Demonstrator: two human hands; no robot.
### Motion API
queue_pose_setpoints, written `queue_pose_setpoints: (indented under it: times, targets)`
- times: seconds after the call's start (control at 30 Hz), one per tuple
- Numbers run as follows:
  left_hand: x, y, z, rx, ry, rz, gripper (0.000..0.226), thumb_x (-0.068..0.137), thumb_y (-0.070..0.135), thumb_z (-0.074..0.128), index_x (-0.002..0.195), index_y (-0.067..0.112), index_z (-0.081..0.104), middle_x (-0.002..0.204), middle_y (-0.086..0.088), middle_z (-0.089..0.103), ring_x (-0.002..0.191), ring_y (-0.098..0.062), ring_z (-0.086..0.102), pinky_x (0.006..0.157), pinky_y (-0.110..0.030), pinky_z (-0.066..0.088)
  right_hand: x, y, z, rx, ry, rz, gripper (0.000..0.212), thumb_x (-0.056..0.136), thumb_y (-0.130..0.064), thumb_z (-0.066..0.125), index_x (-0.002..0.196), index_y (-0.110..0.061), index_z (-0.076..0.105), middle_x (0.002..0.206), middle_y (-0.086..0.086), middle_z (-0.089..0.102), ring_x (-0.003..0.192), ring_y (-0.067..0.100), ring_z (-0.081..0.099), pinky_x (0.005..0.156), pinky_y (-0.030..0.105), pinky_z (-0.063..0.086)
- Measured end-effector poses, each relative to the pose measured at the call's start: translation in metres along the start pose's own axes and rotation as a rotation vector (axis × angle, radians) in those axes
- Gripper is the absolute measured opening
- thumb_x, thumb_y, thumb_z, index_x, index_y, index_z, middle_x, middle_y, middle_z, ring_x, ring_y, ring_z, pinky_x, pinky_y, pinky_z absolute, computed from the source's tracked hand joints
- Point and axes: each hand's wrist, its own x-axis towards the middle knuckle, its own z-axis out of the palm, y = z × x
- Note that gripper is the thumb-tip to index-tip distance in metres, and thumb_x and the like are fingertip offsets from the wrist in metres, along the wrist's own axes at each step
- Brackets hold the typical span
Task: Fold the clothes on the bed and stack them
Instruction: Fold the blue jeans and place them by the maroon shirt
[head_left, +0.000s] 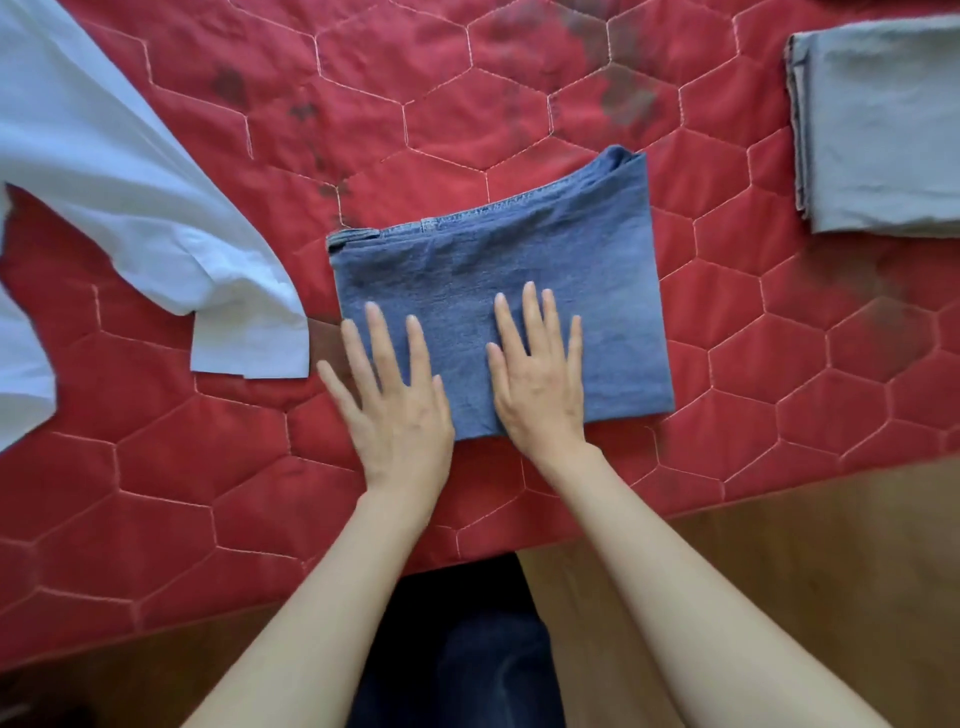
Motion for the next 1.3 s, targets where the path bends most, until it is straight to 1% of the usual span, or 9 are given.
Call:
queue_pose_setpoints:
  times: [0.07,0.23,0.43,0.57,0.7,0.8,0.93,1.2,1.3]
  targets:
    - [0.002,0.006,0.008,0.053,-0.013,0.2,0.057,0.098,0.026,0.031,0.152,0.009,0.025,0.16,-0.016,0.016,0.148,-0.031,0.013,0.117,-0.056,0.008,-0.003,-0.012,0.005,0.022,0.01,-0.135,0.051,0.101,-0.033,0.029,0.149,-0.018,0.034,0.158,0.01,0.025,0.147,0.026,0.018,0.118,0.052,0.015]
    - [0.011,-0.01,0.017,0.08,-0.022,0.303,0.059,0.099,0.03,0.025,0.152,0.005,0.023,0.159,-0.013,0.02,0.148,-0.025,0.018,0.119,-0.05,0.011,0.003,0.001,0.012,-0.056,0.024,-0.311,0.052,0.099,-0.036,0.038,0.147,-0.017,0.039,0.154,0.007,0.034,0.144,0.023,0.029,0.115,0.053,0.024]
    - [0.013,-0.025,0.014,0.069,-0.034,0.349,0.06,0.098,0.034,0.029,0.15,0.003,0.027,0.158,-0.017,0.02,0.148,-0.028,0.018,0.12,-0.049,0.012,-0.014,0.118,-0.004,-0.132,-0.039,0.079,0.057,0.1,-0.042,0.024,0.153,-0.021,0.019,0.161,0.006,0.013,0.149,0.025,0.013,0.119,0.052,0.012]
    - [0.016,-0.015,0.007,0.071,-0.083,0.326,0.063,0.097,0.035,0.023,0.151,0.002,0.023,0.159,-0.016,0.017,0.148,-0.029,0.015,0.12,-0.051,0.01,-0.013,0.128,-0.008,-0.059,-0.085,0.112,0.061,0.1,-0.043,0.019,0.154,-0.017,0.013,0.162,0.012,0.007,0.148,0.028,0.014,0.119,0.05,0.012]
    - [0.038,0.036,0.011,0.059,-0.096,0.559,0.063,0.099,0.042,0.015,0.153,0.011,0.021,0.161,-0.007,0.015,0.149,-0.024,0.013,0.12,-0.048,0.008,-0.014,0.121,-0.006,0.027,-0.056,0.157,0.06,0.099,-0.039,0.022,0.154,-0.015,0.016,0.161,0.013,0.01,0.148,0.03,0.013,0.119,0.048,0.014]
    - [0.069,0.084,0.019,0.058,-0.099,0.617,0.063,0.099,0.045,0.012,0.155,0.016,0.014,0.163,-0.005,0.006,0.15,-0.022,0.005,0.119,-0.049,0.0,-0.014,0.123,-0.003,0.053,-0.026,0.145,0.059,0.1,-0.038,0.024,0.153,-0.015,0.017,0.161,0.013,0.011,0.148,0.03,0.014,0.119,0.048,0.015]
    - [0.103,0.087,0.021,0.068,-0.049,0.529,0.059,0.1,0.045,0.016,0.155,0.024,0.011,0.163,-0.003,0.004,0.15,-0.021,0.003,0.119,-0.048,-0.002,-0.014,0.125,-0.001,0.05,-0.013,0.13,0.058,0.1,-0.038,0.024,0.153,-0.015,0.017,0.161,0.013,0.013,0.147,0.03,0.016,0.118,0.048,0.016]
    - [0.086,-0.028,0.01,0.066,0.084,0.367,0.059,0.099,0.036,0.03,0.153,0.012,0.023,0.16,-0.011,0.017,0.149,-0.025,0.014,0.12,-0.04,0.002,-0.004,0.105,-0.015,-0.011,0.007,0.189,0.056,0.1,-0.031,0.035,0.152,-0.013,0.025,0.16,0.014,0.013,0.149,0.029,0.011,0.118,0.056,0.011]
    - [0.083,-0.022,0.01,0.066,0.077,0.285,0.06,0.098,0.036,0.029,0.153,0.013,0.022,0.161,-0.012,0.016,0.149,-0.026,0.013,0.12,-0.042,0.001,0.023,0.062,-0.018,0.026,0.11,0.063,0.053,0.098,-0.032,0.038,0.149,-0.015,0.035,0.158,0.013,0.022,0.148,0.03,0.016,0.118,0.056,0.012]
